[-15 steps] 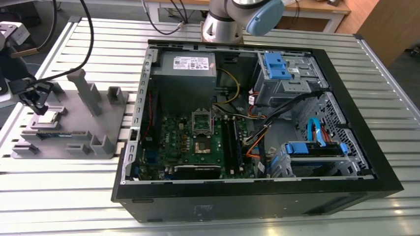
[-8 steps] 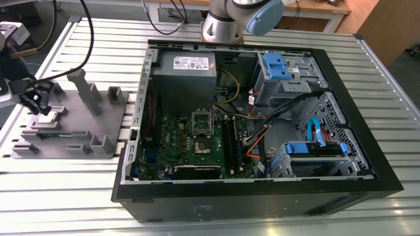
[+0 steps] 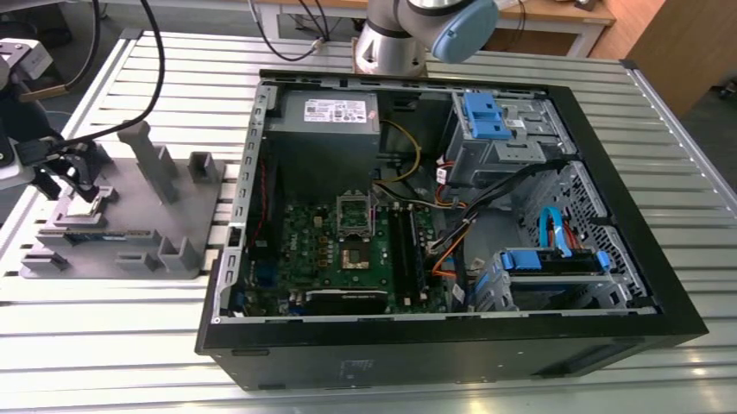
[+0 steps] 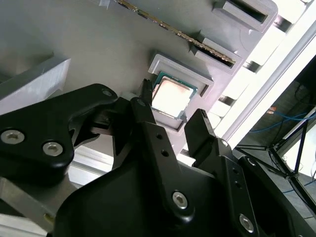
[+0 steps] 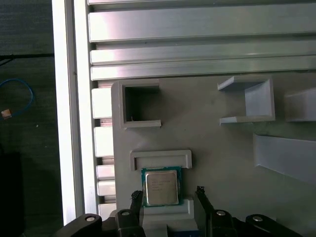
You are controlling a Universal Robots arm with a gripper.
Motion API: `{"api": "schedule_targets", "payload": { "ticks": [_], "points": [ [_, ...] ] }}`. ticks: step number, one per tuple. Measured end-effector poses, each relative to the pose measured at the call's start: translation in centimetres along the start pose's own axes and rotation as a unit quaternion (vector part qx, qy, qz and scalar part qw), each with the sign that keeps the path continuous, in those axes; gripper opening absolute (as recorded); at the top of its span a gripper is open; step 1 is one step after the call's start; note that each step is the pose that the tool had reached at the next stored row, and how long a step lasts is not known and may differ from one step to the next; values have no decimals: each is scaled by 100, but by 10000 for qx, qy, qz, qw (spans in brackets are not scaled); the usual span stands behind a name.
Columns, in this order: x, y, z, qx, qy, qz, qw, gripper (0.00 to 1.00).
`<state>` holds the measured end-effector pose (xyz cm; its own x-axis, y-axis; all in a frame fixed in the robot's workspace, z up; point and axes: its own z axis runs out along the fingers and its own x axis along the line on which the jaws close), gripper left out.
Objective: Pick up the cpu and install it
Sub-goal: 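Pick up the cpu and move it towards the insertion slot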
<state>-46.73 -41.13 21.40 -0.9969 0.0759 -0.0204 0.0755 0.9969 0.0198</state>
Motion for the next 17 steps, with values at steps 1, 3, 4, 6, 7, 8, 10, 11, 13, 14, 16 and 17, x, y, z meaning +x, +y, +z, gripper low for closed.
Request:
{"api": "schedule_targets", "payload": {
  "ticks": [1,3,4,6,7,8,10,11,13,14,16,17],
  "points": [
    [0,0,0,0,0,0,10000,53],
    [0,0,1,0,0,0,10000,53],
    [0,0,1,0,0,0,10000,53],
    [2,-2,91,0,0,0,10000,53],
    [2,-2,92,0,0,0,10000,53],
    [2,-2,92,0,0,0,10000,53],
    [2,-2,92,0,0,0,10000,53],
    [2,-2,100,0,0,0,10000,53],
    [2,-2,108,0,0,0,10000,53],
    [2,-2,109,0,0,0,10000,53],
    [2,-2,120,-1,-2,0,10000,53],
    [2,-2,126,-1,-1,0,10000,53]
  ]
}}
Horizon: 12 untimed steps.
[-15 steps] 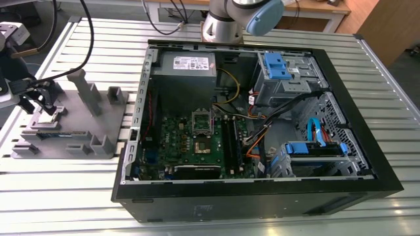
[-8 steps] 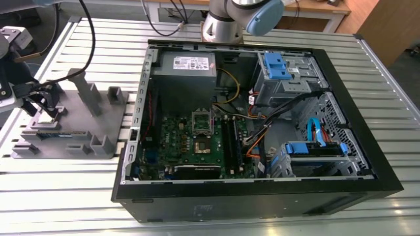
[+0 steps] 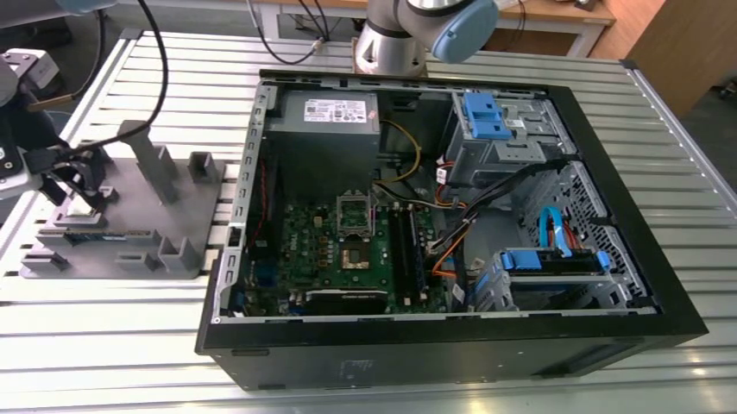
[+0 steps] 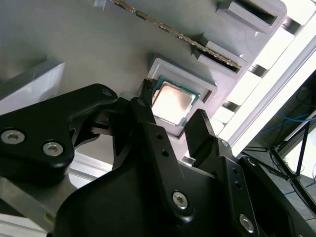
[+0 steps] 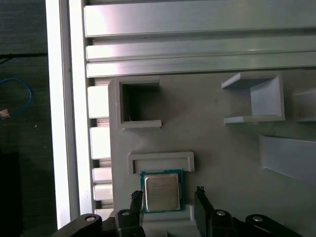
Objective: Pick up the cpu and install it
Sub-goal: 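Pick up the cpu and move it towards the insertion slot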
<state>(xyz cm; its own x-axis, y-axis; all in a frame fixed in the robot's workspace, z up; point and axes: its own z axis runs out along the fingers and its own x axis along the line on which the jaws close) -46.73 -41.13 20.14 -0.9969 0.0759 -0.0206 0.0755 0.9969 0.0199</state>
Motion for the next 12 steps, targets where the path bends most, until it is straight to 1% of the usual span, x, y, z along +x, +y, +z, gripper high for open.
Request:
{"api": "schedule_targets", "payload": {
  "ticks": [3,8,10,12],
  "points": [
    [1,1,17,1,1,0,10000,53],
    [4,30,32,1,1,-1,10000,53],
    [4,36,49,0,0,-4,10000,53],
    [4,38,63,-1,-2,-45,10000,53]
  ]
}}
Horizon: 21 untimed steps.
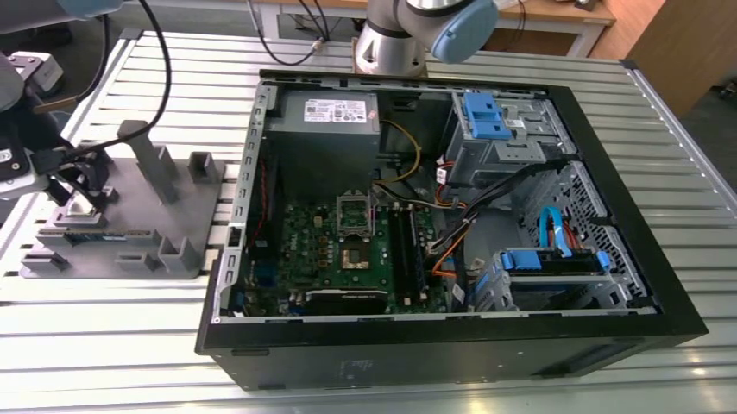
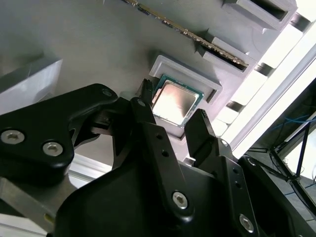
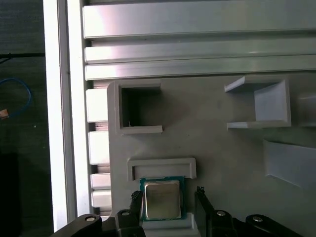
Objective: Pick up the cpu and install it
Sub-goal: 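Pick up the cpu and move it towards the insertion slot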
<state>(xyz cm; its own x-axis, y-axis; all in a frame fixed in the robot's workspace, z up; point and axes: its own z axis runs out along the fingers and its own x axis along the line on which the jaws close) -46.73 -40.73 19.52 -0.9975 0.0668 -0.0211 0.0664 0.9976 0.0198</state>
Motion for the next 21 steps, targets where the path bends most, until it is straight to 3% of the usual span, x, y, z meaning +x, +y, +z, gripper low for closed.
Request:
{"api": "schedule_targets", "payload": {
  "ticks": [7,21],
  "points": [
    [5,0,23,-5,4,-243,9997,53],
    [21,-2,55,-3,5,-249,9997,53]
  ]
}}
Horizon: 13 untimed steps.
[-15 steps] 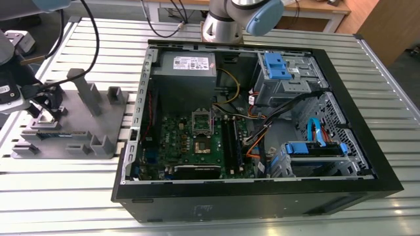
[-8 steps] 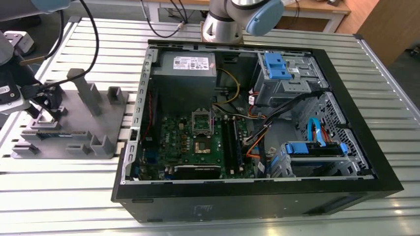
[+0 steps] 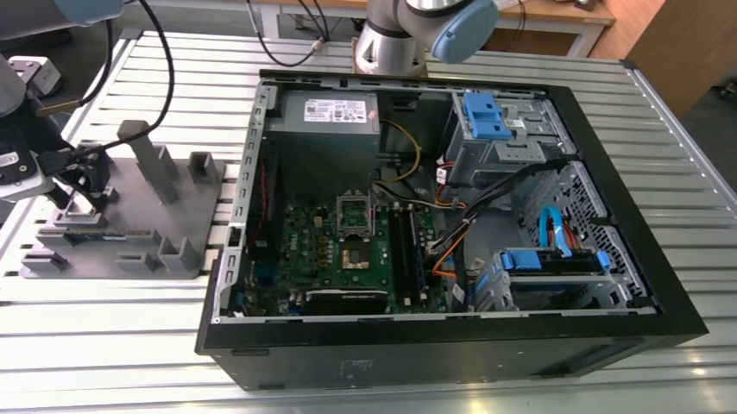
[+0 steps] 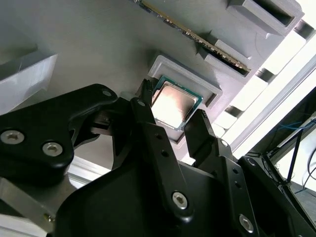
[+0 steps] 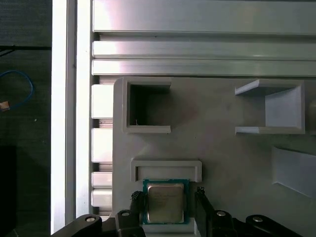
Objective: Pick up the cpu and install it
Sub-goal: 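Pick up the cpu and move it towards the insertion slot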
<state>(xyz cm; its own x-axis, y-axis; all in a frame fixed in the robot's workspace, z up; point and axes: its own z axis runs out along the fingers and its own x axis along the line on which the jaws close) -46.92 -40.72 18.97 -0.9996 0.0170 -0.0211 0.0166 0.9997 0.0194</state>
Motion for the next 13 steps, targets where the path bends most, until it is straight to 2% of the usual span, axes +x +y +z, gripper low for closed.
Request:
{"api": "schedule_targets", "payload": {
  "ticks": [13],
  "points": [
    [1,-1,28,0,1,0,10000,53]
  ]
}}
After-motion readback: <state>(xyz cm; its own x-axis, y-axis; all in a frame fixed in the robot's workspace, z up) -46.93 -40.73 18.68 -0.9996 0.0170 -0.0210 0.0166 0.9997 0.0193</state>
